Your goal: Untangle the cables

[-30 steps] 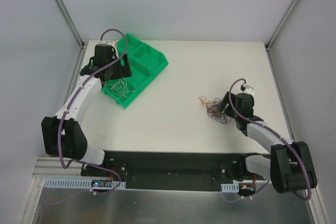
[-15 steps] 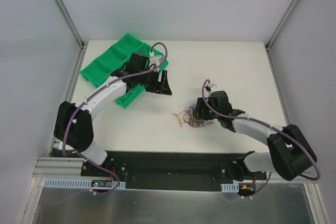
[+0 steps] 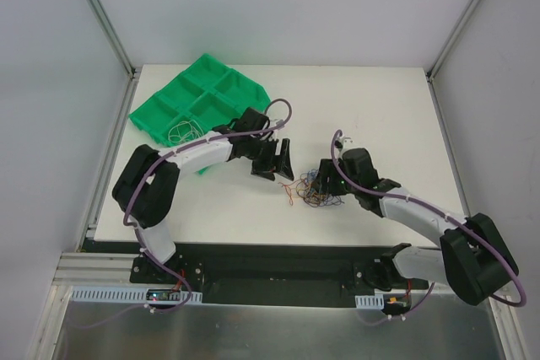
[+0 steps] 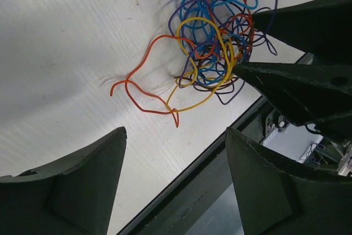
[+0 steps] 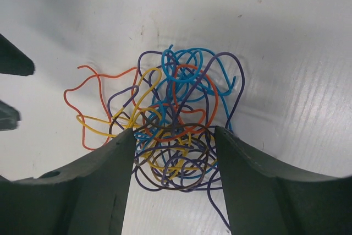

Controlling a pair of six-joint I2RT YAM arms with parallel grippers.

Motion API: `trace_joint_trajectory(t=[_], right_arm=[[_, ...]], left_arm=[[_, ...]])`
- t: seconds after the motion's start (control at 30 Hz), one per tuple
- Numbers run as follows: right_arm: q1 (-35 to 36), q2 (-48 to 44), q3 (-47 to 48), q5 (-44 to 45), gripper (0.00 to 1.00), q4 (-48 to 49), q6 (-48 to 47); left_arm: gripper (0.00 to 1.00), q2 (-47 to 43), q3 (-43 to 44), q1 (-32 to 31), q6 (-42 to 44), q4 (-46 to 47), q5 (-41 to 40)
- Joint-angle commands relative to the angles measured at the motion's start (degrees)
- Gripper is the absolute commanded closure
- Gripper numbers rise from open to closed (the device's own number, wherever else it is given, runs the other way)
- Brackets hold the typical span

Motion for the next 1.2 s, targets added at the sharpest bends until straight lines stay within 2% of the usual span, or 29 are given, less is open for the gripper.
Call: trace_joint_trajectory(t=[0.0, 0.2, 0.43, 0.57, 0.67, 0.7, 0.87, 0.97, 1.17], right_arm=[[0.1, -2.5, 0.6, 0.8, 0.38, -1.3, -1.2], [0.0, -3.5, -1.3, -0.5, 0.37, 0.9, -0.2], [0.1, -4.6, -2.5, -0.9, 0.37, 0.5, -1.3], [0.1, -5.4, -2.8, -0.5, 0.37, 0.1, -1.4], [0.1, -5.4, -3.3, -0.4, 0.35, 0.5, -1.0], [0.2, -5.3, -3.5, -0.7, 0.34, 0.7, -0.8], [1.3, -2.6, -3.1, -0.7, 0.24, 1.6, -1.3], [2.2, 0.3, -2.3, 0.9, 0.23, 2.3, -0.5], [2.9, 3.2, -2.0, 10.5, 0.34, 1.3, 3.2]], left_arm=[[0.30, 4.0, 0.2, -1.4, -5.0, 2.2, -1.5], [0.43, 6.1, 1.3, -1.6, -4.0, 2.7, -4.0], [0.44, 8.7, 2.2, -1.7, -3.3, 2.7, -3.8], [0.49, 9.8, 2.7, -2.5, -3.2, 2.7, -2.5], [0.64, 9.9, 2.4, -3.3, -3.1, 2.6, -2.3], [0.72, 9.7, 2.4, -3.3, -2.8, 2.7, -2.1], [0.99, 6.5, 2.4, -3.3, 0.6, 2.7, -3.8], [1.00, 3.9, 2.5, -3.3, 3.0, 2.7, -4.1], [1.00, -3.6, 2.2, -3.3, 9.2, 2.6, -7.3]])
